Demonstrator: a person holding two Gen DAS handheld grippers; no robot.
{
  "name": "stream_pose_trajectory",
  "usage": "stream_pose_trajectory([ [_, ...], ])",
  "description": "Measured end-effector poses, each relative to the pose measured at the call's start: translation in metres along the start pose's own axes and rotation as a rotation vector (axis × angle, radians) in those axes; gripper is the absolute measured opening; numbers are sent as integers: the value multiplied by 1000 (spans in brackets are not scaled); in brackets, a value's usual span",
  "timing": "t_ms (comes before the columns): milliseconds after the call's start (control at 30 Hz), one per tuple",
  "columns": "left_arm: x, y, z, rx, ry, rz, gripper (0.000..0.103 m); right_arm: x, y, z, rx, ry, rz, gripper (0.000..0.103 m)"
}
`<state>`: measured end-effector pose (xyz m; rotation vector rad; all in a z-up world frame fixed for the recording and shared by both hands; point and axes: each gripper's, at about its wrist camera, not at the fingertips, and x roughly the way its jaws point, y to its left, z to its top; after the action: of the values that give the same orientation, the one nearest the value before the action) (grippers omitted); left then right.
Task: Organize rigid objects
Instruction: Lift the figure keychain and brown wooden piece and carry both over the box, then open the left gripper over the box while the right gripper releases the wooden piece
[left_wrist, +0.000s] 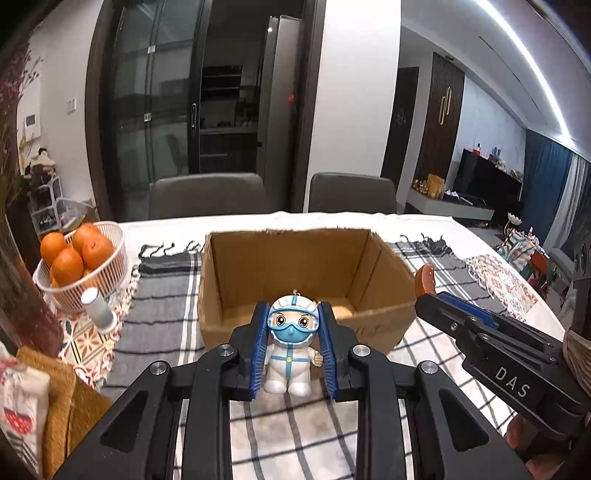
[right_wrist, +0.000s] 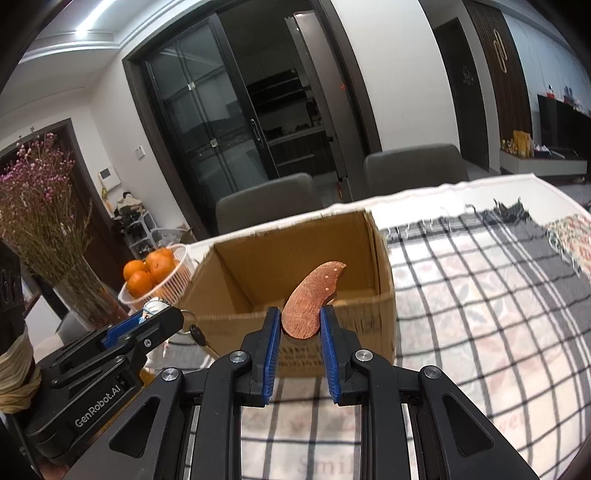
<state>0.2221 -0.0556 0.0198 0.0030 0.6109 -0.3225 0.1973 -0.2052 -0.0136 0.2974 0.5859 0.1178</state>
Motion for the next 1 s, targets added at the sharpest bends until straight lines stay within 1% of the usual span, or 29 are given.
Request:
stream_pose_trajectory([
  [167,4,1,17,0,-16,-8,26,3,5,16,-21,-23,2,23],
  [333,11,-1,35,24,-28,-2,26,7,9,29,-43,-37,4,23],
  [633,27,-5,62,58,-34,8,26,24,9,49,-47,-18,11,23],
  [833,45,-1,69,44,15,-3,26,41,5,60,-41,27,12,23],
  [1000,65,4,67,21,89,-5,27,57,-1,62,-35,78,3,24],
])
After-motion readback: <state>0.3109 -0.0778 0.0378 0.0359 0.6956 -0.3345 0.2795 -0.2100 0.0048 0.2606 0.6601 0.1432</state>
